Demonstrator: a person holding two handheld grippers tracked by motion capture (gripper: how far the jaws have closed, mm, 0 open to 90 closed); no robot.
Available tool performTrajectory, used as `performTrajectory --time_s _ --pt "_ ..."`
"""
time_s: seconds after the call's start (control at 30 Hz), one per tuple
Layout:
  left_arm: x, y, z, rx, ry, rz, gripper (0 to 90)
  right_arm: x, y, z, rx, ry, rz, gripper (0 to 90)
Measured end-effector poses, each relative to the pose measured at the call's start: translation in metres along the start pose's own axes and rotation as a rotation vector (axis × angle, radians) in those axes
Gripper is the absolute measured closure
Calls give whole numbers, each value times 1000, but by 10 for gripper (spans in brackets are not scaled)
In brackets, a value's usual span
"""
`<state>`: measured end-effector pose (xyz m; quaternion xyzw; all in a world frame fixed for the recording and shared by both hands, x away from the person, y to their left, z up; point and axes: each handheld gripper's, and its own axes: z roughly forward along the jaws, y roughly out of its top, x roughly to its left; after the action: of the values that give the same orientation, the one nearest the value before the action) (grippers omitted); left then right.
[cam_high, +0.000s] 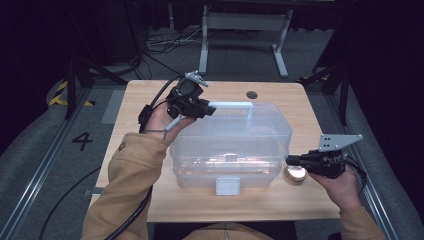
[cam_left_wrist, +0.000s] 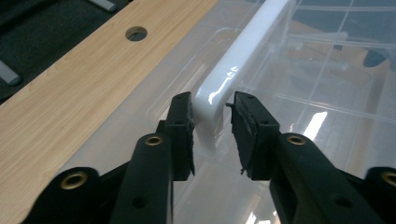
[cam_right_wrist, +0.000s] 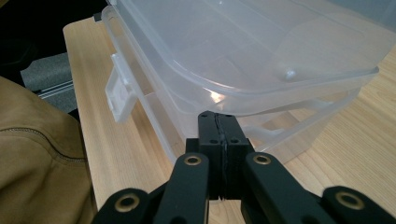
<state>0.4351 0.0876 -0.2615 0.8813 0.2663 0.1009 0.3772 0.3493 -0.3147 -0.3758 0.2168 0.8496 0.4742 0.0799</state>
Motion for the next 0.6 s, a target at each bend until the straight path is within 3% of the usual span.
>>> performTrajectory --time_s 0.27,0.6 --pt "-6 0 -25 -45 16 13 612 0 3 0 -7 -8 0 900" --pt "-12 -4 -45 -73 -27 5 613 -2 10 -3 -41 -29 33 900"
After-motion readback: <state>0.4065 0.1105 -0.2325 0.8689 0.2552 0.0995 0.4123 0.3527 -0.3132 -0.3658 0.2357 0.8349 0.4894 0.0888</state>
